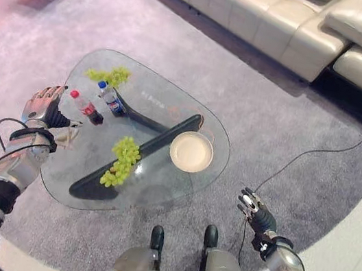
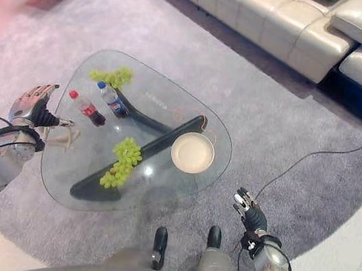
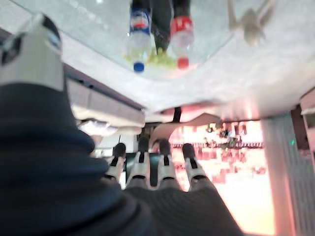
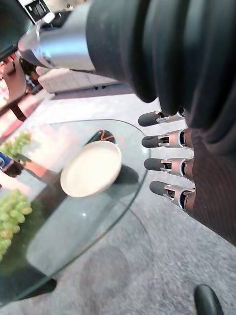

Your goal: Pick up fruits into the plate

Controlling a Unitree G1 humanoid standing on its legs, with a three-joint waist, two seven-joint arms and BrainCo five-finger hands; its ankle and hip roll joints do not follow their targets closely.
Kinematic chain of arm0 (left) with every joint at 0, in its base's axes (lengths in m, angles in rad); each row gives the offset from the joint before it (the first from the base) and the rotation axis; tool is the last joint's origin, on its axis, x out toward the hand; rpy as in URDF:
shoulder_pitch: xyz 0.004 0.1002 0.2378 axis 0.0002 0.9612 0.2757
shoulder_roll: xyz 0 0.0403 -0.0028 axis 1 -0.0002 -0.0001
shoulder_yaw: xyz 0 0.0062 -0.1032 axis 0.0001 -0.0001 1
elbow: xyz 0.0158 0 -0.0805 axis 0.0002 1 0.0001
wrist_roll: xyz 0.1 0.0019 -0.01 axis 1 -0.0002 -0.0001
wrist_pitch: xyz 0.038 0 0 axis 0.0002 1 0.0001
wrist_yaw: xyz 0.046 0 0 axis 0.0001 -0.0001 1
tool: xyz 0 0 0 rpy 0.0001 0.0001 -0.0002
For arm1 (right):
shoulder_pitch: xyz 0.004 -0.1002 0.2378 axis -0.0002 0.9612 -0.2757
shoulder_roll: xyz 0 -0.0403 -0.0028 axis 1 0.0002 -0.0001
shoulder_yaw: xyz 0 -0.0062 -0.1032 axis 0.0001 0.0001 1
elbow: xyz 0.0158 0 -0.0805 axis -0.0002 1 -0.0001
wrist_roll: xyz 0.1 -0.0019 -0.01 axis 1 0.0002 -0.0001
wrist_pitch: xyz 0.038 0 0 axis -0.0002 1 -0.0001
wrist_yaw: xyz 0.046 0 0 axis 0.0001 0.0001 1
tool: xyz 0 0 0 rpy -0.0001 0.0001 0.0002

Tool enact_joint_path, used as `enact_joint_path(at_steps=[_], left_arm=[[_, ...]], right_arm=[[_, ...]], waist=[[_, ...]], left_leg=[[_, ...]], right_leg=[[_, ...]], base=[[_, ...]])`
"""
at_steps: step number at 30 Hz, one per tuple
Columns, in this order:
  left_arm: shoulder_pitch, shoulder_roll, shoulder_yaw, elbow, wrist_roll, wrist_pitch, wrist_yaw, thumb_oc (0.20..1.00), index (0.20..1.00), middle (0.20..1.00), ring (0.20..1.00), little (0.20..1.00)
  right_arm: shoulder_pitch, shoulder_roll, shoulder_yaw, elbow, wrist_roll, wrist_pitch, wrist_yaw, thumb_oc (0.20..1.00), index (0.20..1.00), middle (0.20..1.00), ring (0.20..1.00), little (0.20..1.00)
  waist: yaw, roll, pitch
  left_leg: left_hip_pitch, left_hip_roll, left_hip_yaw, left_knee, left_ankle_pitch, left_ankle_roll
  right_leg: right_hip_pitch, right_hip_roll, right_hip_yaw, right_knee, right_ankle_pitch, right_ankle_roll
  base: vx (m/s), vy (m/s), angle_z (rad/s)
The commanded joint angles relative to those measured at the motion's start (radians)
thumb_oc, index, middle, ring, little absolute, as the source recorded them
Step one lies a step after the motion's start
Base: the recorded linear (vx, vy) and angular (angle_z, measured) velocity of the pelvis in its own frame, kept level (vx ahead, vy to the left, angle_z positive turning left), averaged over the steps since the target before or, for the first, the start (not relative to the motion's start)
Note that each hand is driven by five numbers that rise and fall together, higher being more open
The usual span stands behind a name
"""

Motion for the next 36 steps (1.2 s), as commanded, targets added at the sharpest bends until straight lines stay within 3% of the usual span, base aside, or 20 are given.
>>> enact_joint_path(at_steps=[1,10,20,36], left_arm=[[-0.183,0.031,-0.014,0.069,-0.073,0.037,0.072,1.000,1.000,1.000,1.000,1.000],[-0.426,-0.036,-0.135,0.262,-0.178,0.089,0.126,1.000,1.000,1.000,1.000,1.000],[-0.585,-0.090,-0.191,0.440,-0.267,0.163,0.154,1.000,1.000,1.000,1.000,1.000],[-0.706,-0.149,-0.219,0.672,-0.400,0.243,0.232,1.000,1.000,1.000,1.000,1.000]], right_arm=[[-0.090,-0.009,0.053,-0.028,0.065,-0.061,-0.002,1.000,1.000,1.000,1.000,1.000],[-0.214,-0.012,0.118,-0.003,0.087,-0.099,-0.015,1.000,1.000,1.000,1.000,1.000],[-0.287,-0.002,0.167,-0.023,0.090,-0.108,-0.045,1.000,1.000,1.000,1.000,1.000],[-0.359,0.009,0.218,-0.022,0.108,-0.137,-0.052,1.000,1.000,1.000,1.000,1.000]], waist=[[0.003,-0.051,0.115],[-0.007,-0.067,0.236],[-0.033,-0.089,0.239],[-0.072,-0.101,0.239]], left_leg=[[-0.102,-0.085,0.000,0.152,-0.148,0.059],[-0.265,-0.086,-0.006,0.218,-0.117,0.063],[-0.473,-0.084,0.017,0.277,-0.093,0.056],[-0.626,-0.075,0.039,0.289,-0.071,0.036]], right_leg=[[-0.037,0.007,0.032,0.108,-0.107,0.013],[-0.229,0.029,0.047,0.213,-0.096,0.005],[-0.462,0.068,0.078,0.320,-0.101,0.006],[-0.625,0.104,0.112,0.341,-0.094,0.000]], base=[[-0.25,-0.011,-0.13],[-0.16,0.007,-0.05],[-0.09,0.001,-0.08],[-0.06,-0.002,-0.08]])
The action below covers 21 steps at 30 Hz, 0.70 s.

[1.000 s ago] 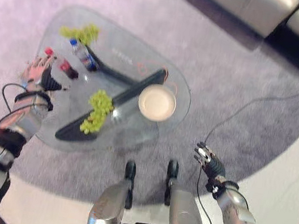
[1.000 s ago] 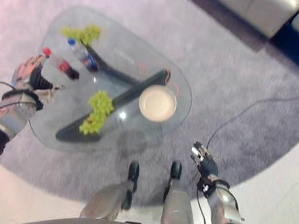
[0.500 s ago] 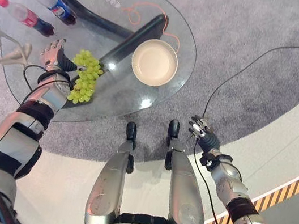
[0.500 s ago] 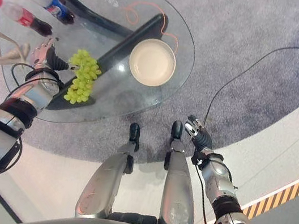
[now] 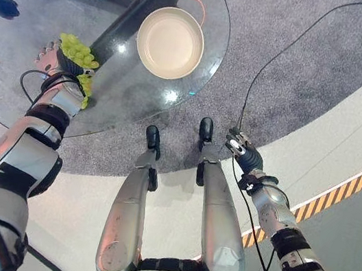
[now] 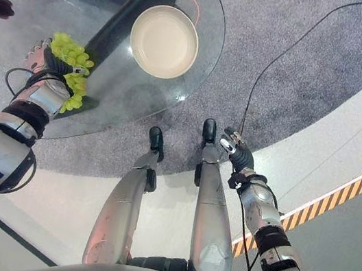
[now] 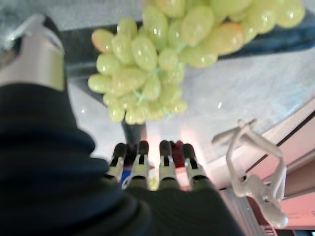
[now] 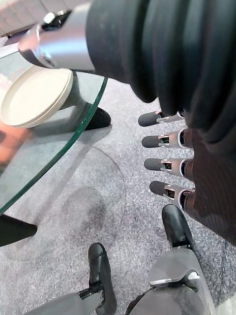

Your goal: Pick up fruits into the plate

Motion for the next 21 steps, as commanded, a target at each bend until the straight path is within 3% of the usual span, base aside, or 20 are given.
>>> enact_joint_path(at_steps=[1,11,21], left_arm=[[-0.020,0.045,0.028,0.050,-0.021,0.036,0.051,1.000,1.000,1.000,1.000,1.000],[-0.046,-0.002,0.027,0.129,-0.120,0.089,0.105,1.000,1.000,1.000,1.000,1.000],[-0.035,-0.010,0.000,0.126,-0.060,0.121,0.104,1.000,1.000,1.000,1.000,1.000]], right_arm=[[0.017,0.009,0.029,-0.056,0.025,-0.036,-0.003,1.000,1.000,1.000,1.000,1.000],[-0.024,0.012,0.056,-0.059,0.046,-0.057,-0.007,1.000,1.000,1.000,1.000,1.000],[-0.026,0.010,0.066,-0.093,0.074,-0.048,-0.016,1.000,1.000,1.000,1.000,1.000]], waist=[[0.001,-0.016,-0.031],[-0.004,-0.029,-0.031],[-0.004,-0.045,-0.031]], left_leg=[[-0.026,-0.067,-0.041,0.014,-0.028,0.028],[-0.111,-0.072,-0.044,0.032,-0.020,0.024],[-0.163,-0.071,-0.047,0.055,-0.025,0.026]], right_leg=[[-0.009,0.103,-0.004,0.111,-0.119,0.004],[-0.095,0.127,0.002,0.139,-0.119,-0.004],[-0.152,0.142,0.007,0.171,-0.115,-0.006]], base=[[0.00,0.000,0.00],[-0.01,0.006,-0.03],[0.00,0.001,-0.02]])
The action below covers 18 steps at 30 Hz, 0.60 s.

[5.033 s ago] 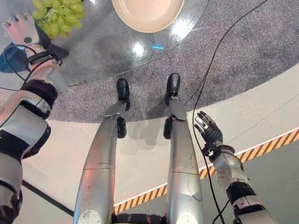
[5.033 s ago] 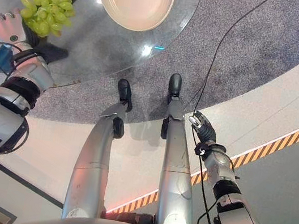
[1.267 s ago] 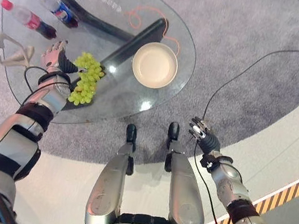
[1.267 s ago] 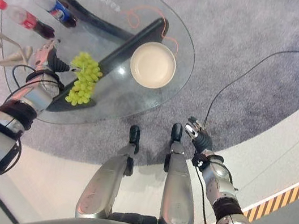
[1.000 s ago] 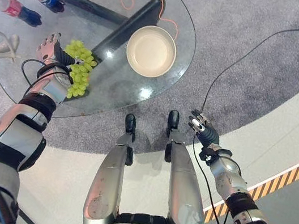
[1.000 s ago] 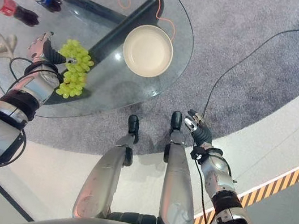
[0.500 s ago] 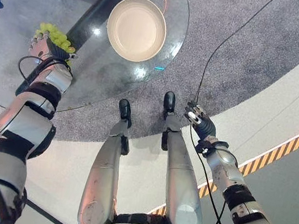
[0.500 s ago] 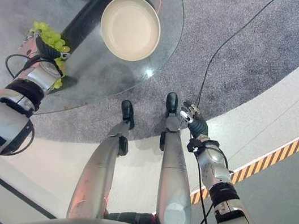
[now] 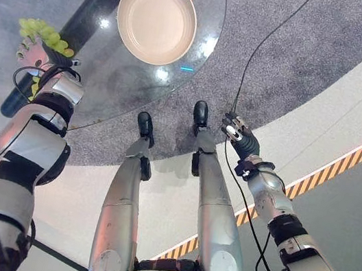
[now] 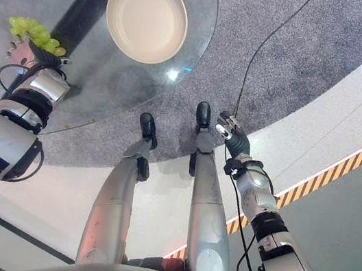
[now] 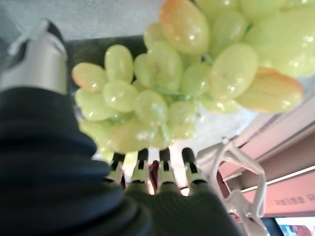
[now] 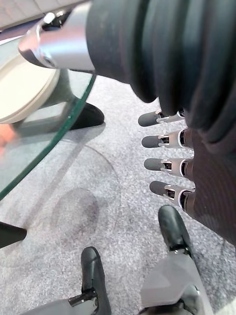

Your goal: Pick up fruits into the plate

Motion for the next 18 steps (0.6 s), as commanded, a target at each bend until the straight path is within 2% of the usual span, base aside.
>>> enact_joint_path(at_steps=[1,6,12,18], left_arm=[[0.070,0.002,0.002,0.009,0.022,0.020,-0.032,1.000,1.000,1.000,1.000,1.000],[0.105,0.008,0.015,-0.006,-0.036,0.012,-0.014,1.000,1.000,1.000,1.000,1.000],[0.147,0.001,0.036,0.003,-0.032,0.040,-0.006,1.000,1.000,1.000,1.000,1.000],[0.139,-0.010,0.019,0.036,-0.033,0.111,0.003,1.000,1.000,1.000,1.000,1.000]], right_arm=[[0.058,0.006,0.020,-0.084,0.026,-0.021,0.006,1.000,1.000,1.000,1.000,1.000],[0.068,-0.005,0.011,-0.083,0.028,-0.031,0.020,1.000,1.000,1.000,1.000,1.000],[0.077,0.001,0.010,-0.093,0.025,-0.031,0.021,1.000,1.000,1.000,1.000,1.000],[0.046,-0.002,0.016,-0.085,0.040,-0.026,0.018,1.000,1.000,1.000,1.000,1.000]], waist=[[0.016,-0.006,-0.013],[0.019,0.004,-0.013],[0.024,0.007,-0.013],[0.024,0.003,-0.013]], left_leg=[[0.041,-0.084,-0.059,-0.087,0.033,0.027],[0.038,-0.095,-0.063,-0.091,0.036,0.030],[0.033,-0.097,-0.063,-0.085,0.034,0.031],[0.014,-0.094,-0.061,-0.081,0.038,0.030]], right_leg=[[0.014,0.131,-0.016,0.129,-0.124,-0.010],[0.012,0.129,-0.017,0.117,-0.116,-0.010],[0.006,0.126,-0.021,0.125,-0.118,-0.008],[-0.014,0.126,-0.022,0.128,-0.113,-0.010]], base=[[0.01,0.000,-0.03],[0.00,0.022,-0.01],[0.00,0.006,0.00],[0.00,0.007,0.00]])
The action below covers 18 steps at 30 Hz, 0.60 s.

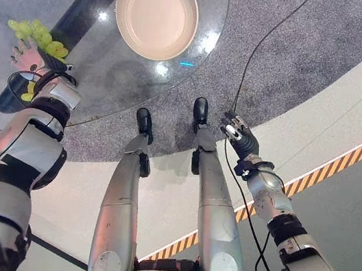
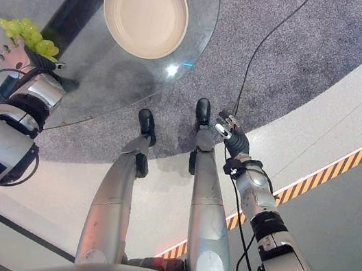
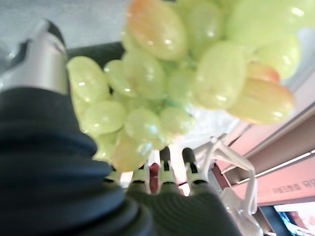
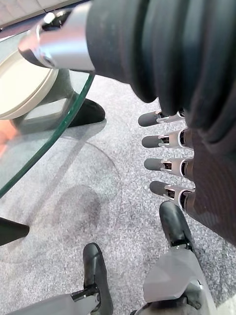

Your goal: Pick up fruits into the plate

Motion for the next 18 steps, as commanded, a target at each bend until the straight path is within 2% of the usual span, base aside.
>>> enact_joint_path(at_steps=[1,2,3,6,7,8,13,18], left_arm=[[0.086,-0.024,0.040,0.038,-0.015,0.124,-0.004,1.000,1.000,1.000,1.000,1.000],[0.086,-0.024,0.040,0.038,-0.015,0.124,-0.004,1.000,1.000,1.000,1.000,1.000],[0.083,-0.021,0.028,0.026,-0.007,0.164,0.009,1.000,1.000,1.000,1.000,1.000],[0.077,-0.010,0.015,0.014,-0.002,0.182,0.008,1.000,1.000,1.000,1.000,1.000],[0.079,-0.009,0.015,0.003,-0.001,0.187,0.016,0.479,0.479,0.479,0.479,0.479],[0.081,-0.010,0.016,-0.012,0.010,0.194,0.024,0.200,0.200,0.200,0.200,0.200],[0.097,-0.001,0.018,-0.042,0.015,0.207,0.033,0.200,0.200,0.200,0.200,0.200],[0.084,-0.004,0.018,-0.017,0.015,0.192,0.034,0.200,0.200,0.200,0.200,0.200]], right_arm=[[0.047,-0.005,0.013,-0.083,0.040,-0.022,0.011,1.000,1.000,1.000,1.000,1.000],[0.047,-0.005,0.013,-0.083,0.040,-0.022,0.011,1.000,1.000,1.000,1.000,1.000],[0.046,-0.011,0.014,-0.096,0.045,-0.020,0.007,1.000,1.000,1.000,1.000,1.000],[0.050,-0.015,0.017,-0.105,0.053,-0.026,0.005,1.000,1.000,1.000,1.000,1.000],[0.050,-0.016,0.017,-0.110,0.055,-0.023,0.002,1.000,1.000,1.000,1.000,1.000],[0.052,-0.015,0.018,-0.117,0.054,-0.023,-0.001,1.000,1.000,1.000,1.000,1.000],[0.060,-0.019,0.014,-0.121,0.057,-0.028,0.008,1.000,1.000,1.000,1.000,1.000],[0.050,-0.026,0.011,-0.114,0.067,-0.026,0.023,1.000,1.000,1.000,1.000,1.000]], waist=[[0.014,0.001,-0.012],[0.014,0.001,-0.012],[0.015,-0.002,-0.012],[0.016,-0.005,-0.012],[0.017,-0.006,-0.012],[0.017,-0.007,-0.012],[0.021,-0.007,-0.012],[0.019,-0.007,-0.012]], left_leg=[[0.029,-0.096,-0.058,-0.092,0.048,0.037],[0.029,-0.096,-0.058,-0.092,0.048,0.037],[0.017,-0.096,-0.059,-0.089,0.049,0.037],[0.002,-0.097,-0.062,-0.085,0.048,0.037],[-0.003,-0.097,-0.063,-0.083,0.048,0.036],[-0.009,-0.097,-0.064,-0.082,0.047,0.037],[-0.017,-0.099,-0.065,-0.088,0.050,0.039],[-0.021,-0.100,-0.065,-0.090,0.053,0.038]], right_leg=[[-0.001,0.125,-0.020,0.121,-0.111,-0.011],[-0.001,0.125,-0.020,0.121,-0.111,-0.011],[-0.013,0.126,-0.019,0.123,-0.108,-0.010],[-0.027,0.126,-0.018,0.124,-0.104,-0.009],[-0.033,0.126,-0.018,0.125,-0.103,-0.009],[-0.040,0.127,-0.017,0.127,-0.101,-0.008],[-0.048,0.127,-0.018,0.120,-0.094,-0.006],[-0.054,0.125,-0.019,0.119,-0.091,-0.005]], base=[[-0.01,0.035,0.00],[-0.01,0.035,-0.02],[0.00,0.000,0.00],[0.00,0.000,0.00],[0.00,0.000,0.00],[0.00,0.000,0.00],[0.00,0.000,0.00],[0.00,0.000,0.00]])
